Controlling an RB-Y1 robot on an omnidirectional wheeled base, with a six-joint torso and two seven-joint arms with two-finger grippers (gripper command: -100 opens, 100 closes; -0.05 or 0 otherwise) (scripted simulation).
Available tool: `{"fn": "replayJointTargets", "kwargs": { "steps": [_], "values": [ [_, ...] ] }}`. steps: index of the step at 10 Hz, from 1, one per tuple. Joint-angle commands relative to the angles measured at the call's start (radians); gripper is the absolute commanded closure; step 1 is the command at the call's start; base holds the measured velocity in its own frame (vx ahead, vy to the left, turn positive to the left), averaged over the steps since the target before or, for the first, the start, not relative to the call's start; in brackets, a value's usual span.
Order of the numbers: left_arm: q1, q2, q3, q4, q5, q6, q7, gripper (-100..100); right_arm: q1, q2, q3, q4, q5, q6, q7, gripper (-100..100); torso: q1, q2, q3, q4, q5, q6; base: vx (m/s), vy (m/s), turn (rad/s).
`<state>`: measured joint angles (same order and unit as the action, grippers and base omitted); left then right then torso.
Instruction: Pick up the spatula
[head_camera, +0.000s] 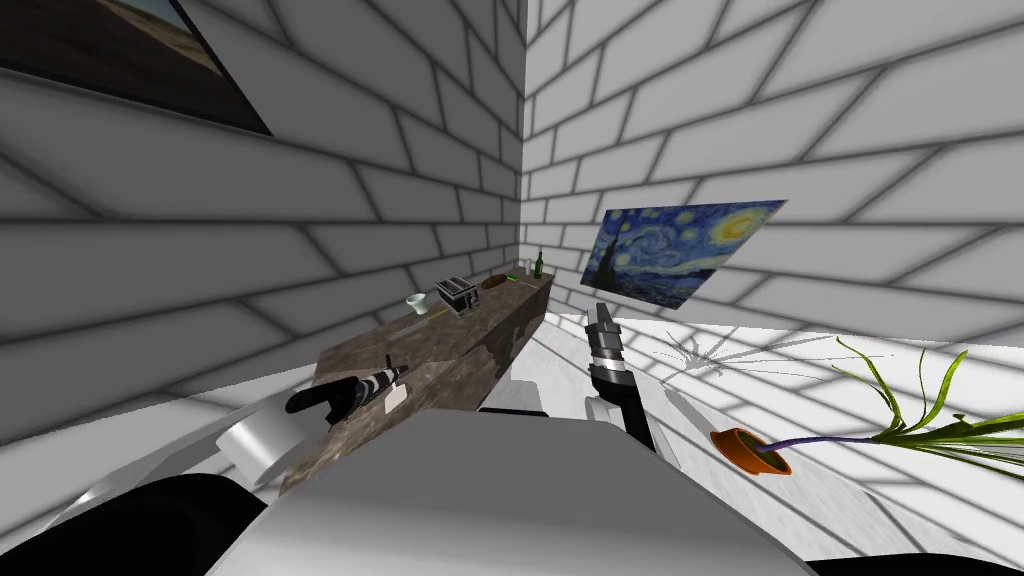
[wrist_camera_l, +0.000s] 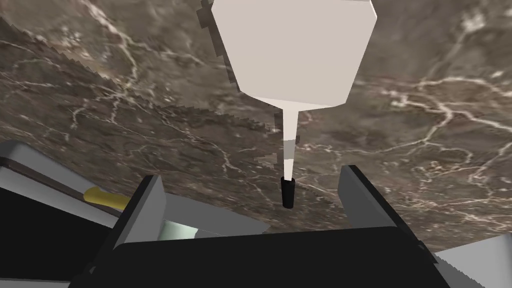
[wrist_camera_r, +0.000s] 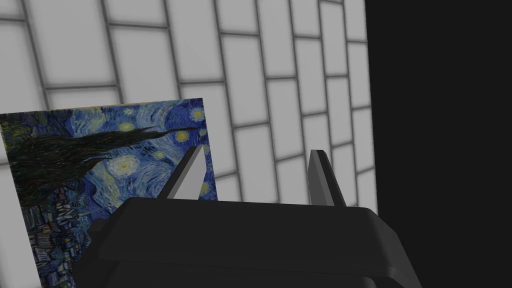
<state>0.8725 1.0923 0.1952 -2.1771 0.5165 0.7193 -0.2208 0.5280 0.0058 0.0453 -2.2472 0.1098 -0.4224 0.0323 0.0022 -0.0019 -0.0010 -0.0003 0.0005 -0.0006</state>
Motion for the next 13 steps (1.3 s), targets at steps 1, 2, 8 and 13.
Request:
{"fn": "replayJointTargets", "kwargs": {
  "steps": [1, 2, 8, 13],
  "values": [
    [0.011, 0.012, 0.007, -0.005, 0.015, 0.036, 0.01, -100, 0.0, 0.0, 0.0, 0.0, 0.0, 0.0, 0.0, 0, 0.0, 0.0, 0.0, 0.0, 0.0, 0.0, 0.021, 0.024, -0.114],
    [0.039, 0.029, 0.019, -0.004, 0.04, 0.068, 0.021, -100, 0.0, 0.0, 0.0, 0.0, 0.0, 0.0, 0.0, 0, 0.0, 0.0, 0.0, 0.0, 0.0, -0.001, 0.03, 0.013, -0.16],
    [0.178, 0.087, 0.077, -0.003, 0.162, 0.202, 0.084, -100, 0.0, 0.0, 0.0, 0.0, 0.0, 0.0, 0.0, 0, 0.001, -0.001, -0.001, 0.0, 0.0, -0.001, 0.041, 0.032, -0.212],
    [0.214, 0.089, 0.088, -0.005, 0.19, 0.233, 0.106, 0, 0.0, 0.0, 0.0, 0.0, 0.0, 0.0, 0.0, 0, -0.002, 0.0, 0.0, 0.0, 0.0, -0.001, 0.022, 0.018, -0.084]
  ]
}}
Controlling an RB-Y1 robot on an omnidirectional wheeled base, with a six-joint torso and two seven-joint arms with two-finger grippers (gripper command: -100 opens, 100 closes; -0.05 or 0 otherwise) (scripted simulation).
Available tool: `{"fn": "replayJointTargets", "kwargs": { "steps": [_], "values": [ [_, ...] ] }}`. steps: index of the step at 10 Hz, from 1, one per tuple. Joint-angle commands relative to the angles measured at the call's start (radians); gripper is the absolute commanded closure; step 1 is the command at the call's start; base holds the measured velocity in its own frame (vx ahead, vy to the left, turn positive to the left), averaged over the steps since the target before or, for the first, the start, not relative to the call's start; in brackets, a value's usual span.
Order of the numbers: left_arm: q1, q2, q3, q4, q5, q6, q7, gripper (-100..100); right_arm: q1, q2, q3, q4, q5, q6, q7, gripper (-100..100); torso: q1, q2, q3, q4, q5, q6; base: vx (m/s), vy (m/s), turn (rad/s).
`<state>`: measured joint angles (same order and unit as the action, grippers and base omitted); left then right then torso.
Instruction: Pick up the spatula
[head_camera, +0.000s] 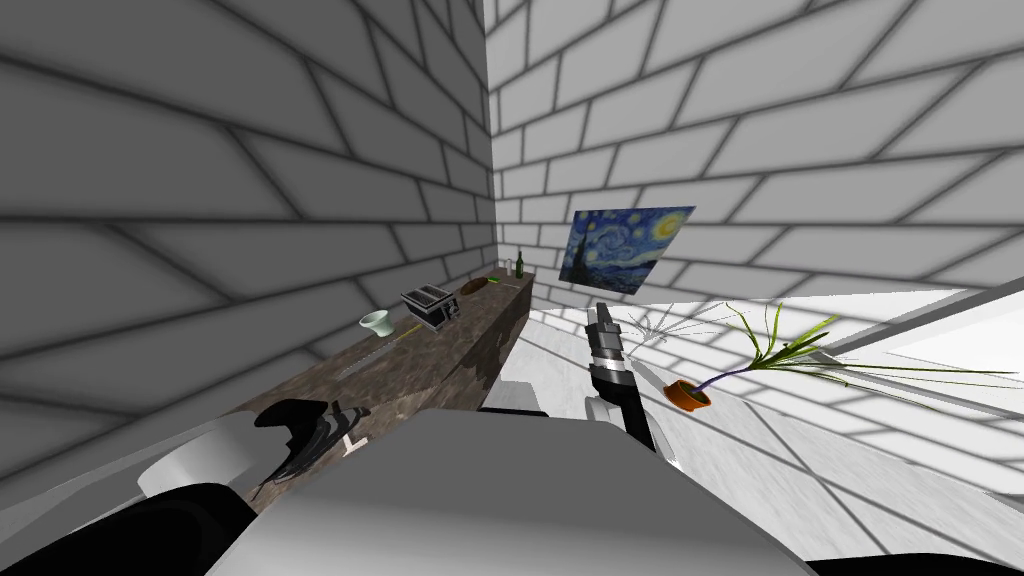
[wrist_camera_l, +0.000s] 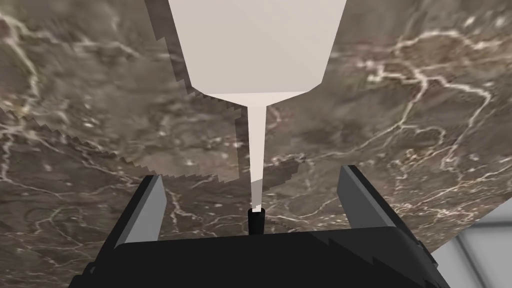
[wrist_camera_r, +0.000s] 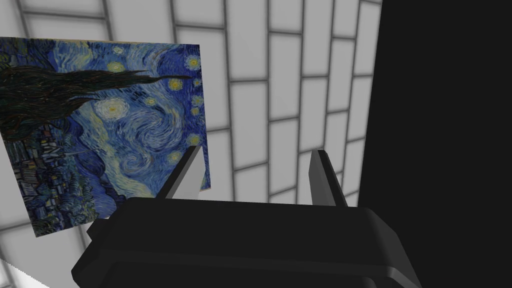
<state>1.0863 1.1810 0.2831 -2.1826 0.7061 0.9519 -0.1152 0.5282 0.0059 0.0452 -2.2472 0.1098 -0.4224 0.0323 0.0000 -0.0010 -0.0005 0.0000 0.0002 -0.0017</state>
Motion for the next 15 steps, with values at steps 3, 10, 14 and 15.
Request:
{"fn": "replayJointTargets", "kwargs": {
  "steps": [3, 10, 14, 15],
  "values": [
    [-0.032, -0.04, -0.053, 0.069, -0.03, -0.038, -0.019, -100, 0.0, 0.0, 0.0, 0.0, 0.0, 0.0, 0.0, 0, 0.0, 0.0, 0.0, 0.0, 0.0, 0.0, 0.003, 0.002, -0.08],
    [-0.036, -0.044, -0.058, 0.075, -0.032, -0.04, -0.02, 100, 0.0, 0.0, 0.0, 0.0, 0.0, 0.0, 0.0, 0, 0.0, 0.0, 0.0, 0.0, 0.0, 0.0, 0.0, 0.001, -0.009],
    [-0.004, -0.005, -0.007, 0.009, -0.004, -0.005, -0.002, 100, 0.0, 0.0, 0.0, 0.0, 0.0, 0.0, 0.0, 0, -0.001, 0.0, 0.0, 0.0, 0.0, 0.0, -0.002, -0.003, 0.07],
    [-0.011, -0.011, -0.017, 0.02, -0.009, -0.01, -0.005, 100, 0.0, 0.0, 0.0, 0.0, 0.0, 0.0, 0.0, 0, -0.001, 0.0, 0.0, 0.0, 0.0, 0.0, 0.0, 0.0, 0.0]
  ]
}}
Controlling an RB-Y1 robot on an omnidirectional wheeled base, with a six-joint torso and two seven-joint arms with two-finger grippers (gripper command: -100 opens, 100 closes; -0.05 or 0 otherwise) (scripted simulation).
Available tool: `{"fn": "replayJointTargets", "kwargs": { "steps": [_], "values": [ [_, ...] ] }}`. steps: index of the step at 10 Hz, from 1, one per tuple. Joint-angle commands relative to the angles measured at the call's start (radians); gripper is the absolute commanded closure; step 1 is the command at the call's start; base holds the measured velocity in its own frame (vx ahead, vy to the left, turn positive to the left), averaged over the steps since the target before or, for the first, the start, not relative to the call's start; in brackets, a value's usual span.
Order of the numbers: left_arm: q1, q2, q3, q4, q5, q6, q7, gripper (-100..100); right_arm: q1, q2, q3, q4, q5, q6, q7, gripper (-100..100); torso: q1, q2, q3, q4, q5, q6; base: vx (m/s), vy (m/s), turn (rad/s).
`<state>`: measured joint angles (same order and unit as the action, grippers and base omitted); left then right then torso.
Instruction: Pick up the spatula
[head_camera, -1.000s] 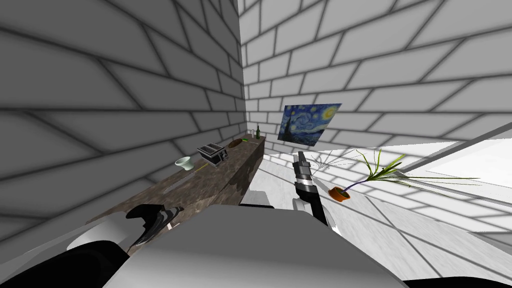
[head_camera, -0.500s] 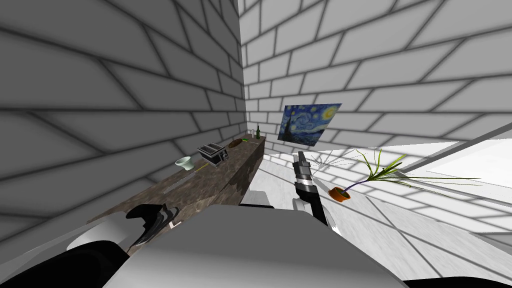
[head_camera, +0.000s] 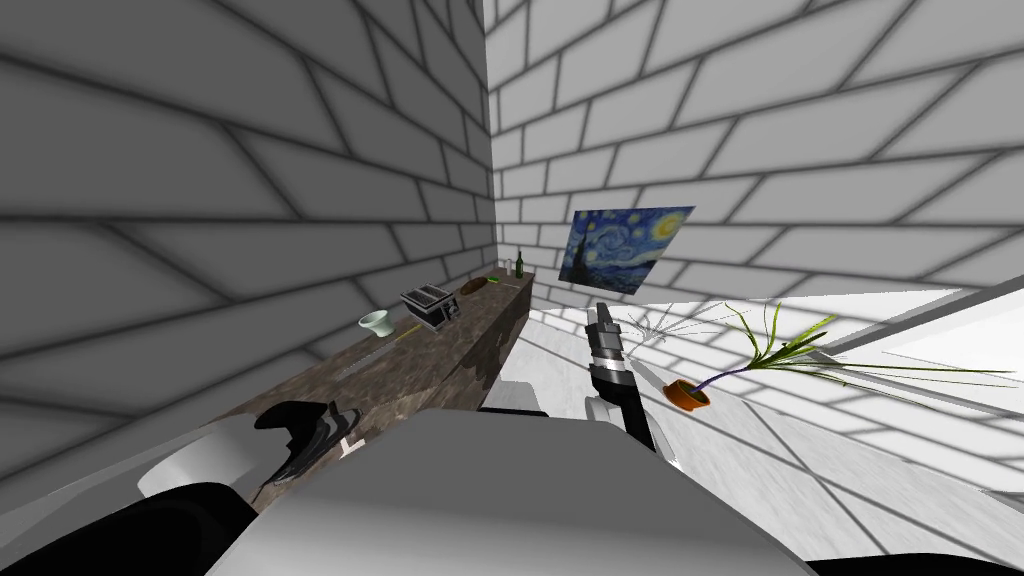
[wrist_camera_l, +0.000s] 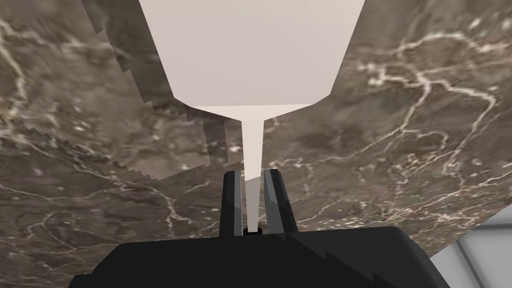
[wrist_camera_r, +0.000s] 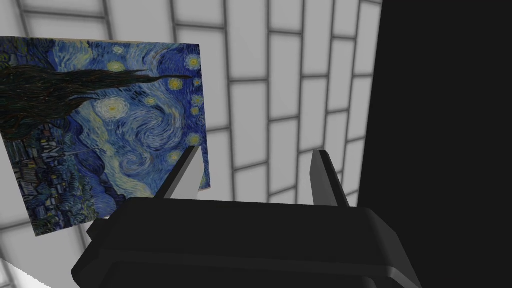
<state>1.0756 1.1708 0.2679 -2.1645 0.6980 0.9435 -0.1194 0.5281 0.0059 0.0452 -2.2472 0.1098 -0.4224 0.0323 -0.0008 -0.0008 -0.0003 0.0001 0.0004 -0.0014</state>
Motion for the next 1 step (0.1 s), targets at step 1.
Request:
{"fn": "replayJointTargets", "kwargs": {
  "steps": [1],
  "values": [
    [0.0, 0.0, 0.0, 0.0, 0.0, 0.0, 0.0, 0, 0.0, 0.0, 0.0, 0.0, 0.0, 0.0, 0.0, 0, 0.0, 0.0, 0.0, 0.0, 0.0, 0.0, 0.0, 0.0, 0.0]
  ]
}}
